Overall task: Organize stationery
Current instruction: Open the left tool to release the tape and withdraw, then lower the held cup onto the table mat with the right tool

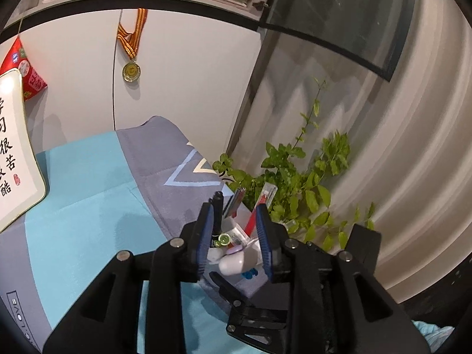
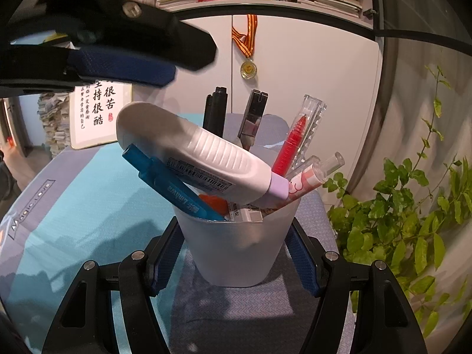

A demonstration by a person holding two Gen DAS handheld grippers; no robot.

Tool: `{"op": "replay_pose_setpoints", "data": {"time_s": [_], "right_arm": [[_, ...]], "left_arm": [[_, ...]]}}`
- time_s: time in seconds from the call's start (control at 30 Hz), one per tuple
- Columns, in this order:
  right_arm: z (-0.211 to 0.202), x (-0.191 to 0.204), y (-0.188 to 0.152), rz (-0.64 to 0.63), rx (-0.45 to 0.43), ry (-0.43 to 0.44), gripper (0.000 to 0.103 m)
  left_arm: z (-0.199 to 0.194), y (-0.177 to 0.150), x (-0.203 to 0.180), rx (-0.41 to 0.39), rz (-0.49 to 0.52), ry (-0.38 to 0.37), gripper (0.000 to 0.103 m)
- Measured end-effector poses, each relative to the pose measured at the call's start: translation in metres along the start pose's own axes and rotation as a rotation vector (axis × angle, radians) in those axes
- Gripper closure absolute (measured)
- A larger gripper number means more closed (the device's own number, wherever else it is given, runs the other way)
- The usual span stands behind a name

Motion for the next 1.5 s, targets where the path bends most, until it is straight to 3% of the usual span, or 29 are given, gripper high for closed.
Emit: {"op": "replay_pose_setpoints", "data": {"time_s": [0.2, 0.3, 0.4, 0.47, 0.53, 0.63, 0.77, 0.93, 1.0, 1.03, 1.27, 1.5], "right_arm": [[0.000, 0.000, 0.000, 0.000, 0.000, -0.001, 0.033], [0.000, 0.001, 0.000, -0.001, 0.005, -0.001, 0.033], [-0.001, -0.001, 0.001, 0.006, -0.001, -0.006, 0.033], [-0.003, -0.002, 0.003, 0.018, -0.006, -0.019, 0.029], [-0.007, -0.005, 0.007, 0.053, -0.012, -0.030, 0.018], [-0.012, -0.011, 0.016, 0.128, -0.006, -0.017, 0.016], [-0.006, -0.012, 0.022, 0.171, 0.030, -0.031, 0.016], [0.000, 0.000, 0.024, 0.104, 0.051, -0.068, 0.017], [0.003, 0.000, 0.024, 0.084, 0.054, -0.098, 0.030], [0.004, -0.001, 0.025, 0.083, 0.059, -0.097, 0.030], [-0.002, 0.005, 0.035, 0.111, 0.040, -0.064, 0.031], [-0.001, 0.066, 0.073, 0.024, -0.018, 0.016, 0.031]], "left_arm": [[-0.018, 0.001, 0.011, -0.030, -0.019, 0.024, 0.075], [-0.028, -0.006, 0.023, -0.043, -0.049, 0.044, 0.066], [-0.038, -0.018, 0.035, -0.047, -0.072, 0.074, 0.066], [-0.043, -0.026, 0.041, -0.050, -0.076, 0.087, 0.066], [-0.050, -0.036, 0.047, -0.057, -0.079, 0.107, 0.064], [-0.057, -0.052, 0.057, -0.059, -0.065, 0.151, 0.058], [-0.059, -0.072, 0.072, -0.041, -0.056, 0.212, 0.057], [-0.066, -0.085, 0.089, -0.040, -0.061, 0.245, 0.054], [-0.071, -0.088, 0.094, -0.049, -0.043, 0.276, 0.051], [-0.072, -0.088, 0.096, -0.052, -0.039, 0.283, 0.051], [-0.083, -0.091, 0.107, -0.073, -0.053, 0.290, 0.051], [-0.112, -0.099, 0.128, -0.104, -0.074, 0.347, 0.051]]}}
Point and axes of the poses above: each gripper's, at about its wrist camera, not at the fingertips, and z roughly the way its jaws point, x to its left, y to its top, the point moved 9 cm from there along z, roughly the way its jaws point, and after that the axes turned 12 degrees about -y, right-handed, at the moved point
